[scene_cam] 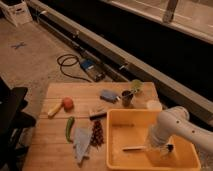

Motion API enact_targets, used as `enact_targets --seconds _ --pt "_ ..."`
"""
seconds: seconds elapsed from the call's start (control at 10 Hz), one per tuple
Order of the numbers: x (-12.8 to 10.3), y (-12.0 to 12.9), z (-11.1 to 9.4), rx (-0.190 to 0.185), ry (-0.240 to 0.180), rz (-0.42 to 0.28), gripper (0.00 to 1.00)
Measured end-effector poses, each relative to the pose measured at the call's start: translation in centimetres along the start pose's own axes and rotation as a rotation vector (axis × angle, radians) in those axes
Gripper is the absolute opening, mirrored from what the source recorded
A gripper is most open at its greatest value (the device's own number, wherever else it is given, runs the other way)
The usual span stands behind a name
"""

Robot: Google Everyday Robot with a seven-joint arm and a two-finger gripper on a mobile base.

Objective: Wipe tray with brush

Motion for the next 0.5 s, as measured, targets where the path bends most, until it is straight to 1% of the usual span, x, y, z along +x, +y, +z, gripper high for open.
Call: enact_targets --seconds 0.1,0.2,0.3,0.5 --pt "1.5 -0.5 -0.6 0.010 0.013 0.020 0.00" --pt "2.0 -1.4 -1.0 0.021 0.022 0.025 0.00" --pt "2.2 -2.5 -1.2 0.030 0.029 0.025 0.00" --pt "1.3 -6.2 -1.7 0.060 0.034 0.012 0.00"
